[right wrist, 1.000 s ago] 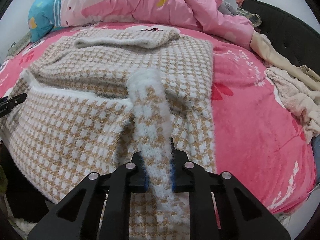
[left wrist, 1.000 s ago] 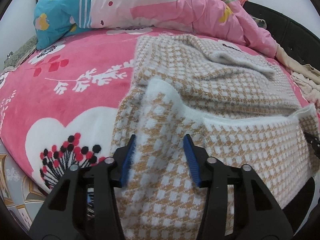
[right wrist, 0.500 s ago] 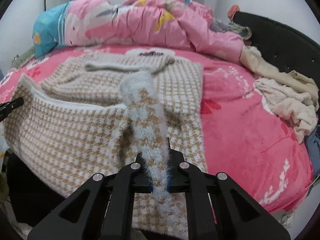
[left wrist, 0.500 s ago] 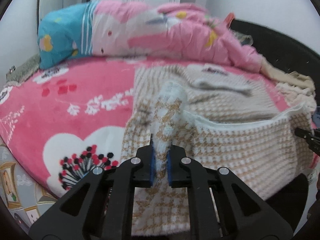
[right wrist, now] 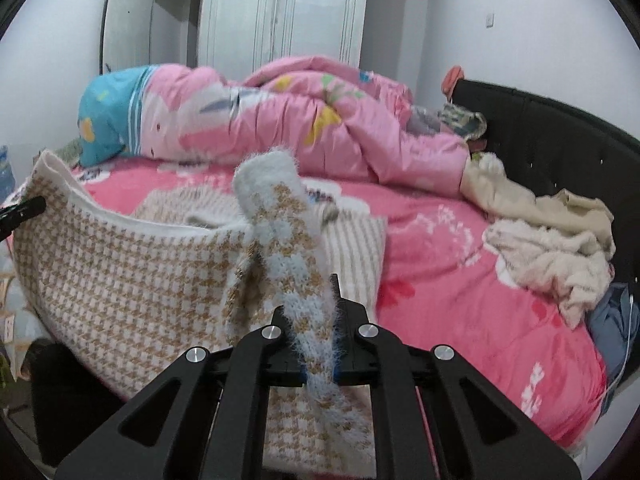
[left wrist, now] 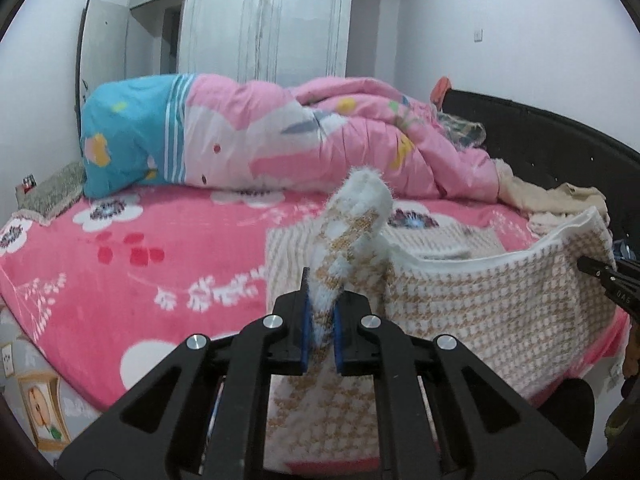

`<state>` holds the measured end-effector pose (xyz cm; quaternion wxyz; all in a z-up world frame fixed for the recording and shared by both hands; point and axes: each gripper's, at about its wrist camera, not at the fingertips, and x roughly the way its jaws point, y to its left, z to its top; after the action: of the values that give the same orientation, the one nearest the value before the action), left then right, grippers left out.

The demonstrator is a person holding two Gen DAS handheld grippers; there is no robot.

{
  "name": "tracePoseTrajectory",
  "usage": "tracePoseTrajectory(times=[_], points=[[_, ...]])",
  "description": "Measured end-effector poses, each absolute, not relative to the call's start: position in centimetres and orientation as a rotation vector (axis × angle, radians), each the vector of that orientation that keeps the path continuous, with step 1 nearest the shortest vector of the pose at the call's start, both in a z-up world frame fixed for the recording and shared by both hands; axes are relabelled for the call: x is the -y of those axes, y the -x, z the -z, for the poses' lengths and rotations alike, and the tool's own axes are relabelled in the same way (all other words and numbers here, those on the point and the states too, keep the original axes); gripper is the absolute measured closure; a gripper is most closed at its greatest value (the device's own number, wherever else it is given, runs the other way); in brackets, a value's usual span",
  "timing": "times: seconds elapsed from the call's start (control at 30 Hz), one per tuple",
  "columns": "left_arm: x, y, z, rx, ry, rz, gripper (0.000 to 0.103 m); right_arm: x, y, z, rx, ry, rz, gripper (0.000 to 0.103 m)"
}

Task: Fold large clothes

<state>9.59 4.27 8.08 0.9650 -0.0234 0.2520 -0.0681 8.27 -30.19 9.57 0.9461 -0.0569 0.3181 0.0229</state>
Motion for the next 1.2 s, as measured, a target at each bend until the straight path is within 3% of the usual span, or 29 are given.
tracePoseTrajectory(times=[0.37, 0.67, 0.8, 0.93, 1.03, 1.07, 1.1, 1.13, 1.2], points=[[-4.4, -17.0, -9.1, -0.484, 0.045, 0.141, 0.095, 30.6, -16.5, -9.7, -0.622, 0.109, -0.07, 0.095], [-4.6, -28.6, -10.9, -0.518, 0.046, 0.166, 0.096, 31.8, -28.0, -9.9, -0.639, 0.05, -0.091, 0.096], [-4.2, -34.5, -8.6, -0.601, 0.029, 0.168, 0.096, 31.9, -33.4, -6.9, -0.708, 0.049, -0.083, 0.096], [-4.0, -40.1, -2.5, -0.764, 0.01, 0.161, 0.096, 32.5, -37.6, -1.5, -0.851, 0.035, -0.094, 0.095], [-4.7, -42.3, 1.2, -0.897, 0.049, 0.173, 0.087, 34.3, -39.4, 2.6, -0.986, -0.075, -0.127, 0.092], [-5.1, -42.8, 2.1, -0.933, 0.072, 0.171, 0.077, 35.7, -39.8, 3.4, -1.008, -0.155, -0.144, 0.081], [-5.7, -43.0, 2.7, -0.959, 0.104, 0.163, 0.07, 36.8, -40.0, 3.5, -1.012, -0.209, -0.14, 0.062], [-6.5, -43.2, 2.9, -0.965, 0.129, 0.155, 0.059, 38.2, -40.1, 3.5, -1.012, -0.278, -0.15, 0.055], [-8.0, -43.4, 2.5, -0.962, 0.189, 0.15, 0.053, 40.4, -40.0, 3.4, -1.013, -0.39, -0.173, 0.035]])
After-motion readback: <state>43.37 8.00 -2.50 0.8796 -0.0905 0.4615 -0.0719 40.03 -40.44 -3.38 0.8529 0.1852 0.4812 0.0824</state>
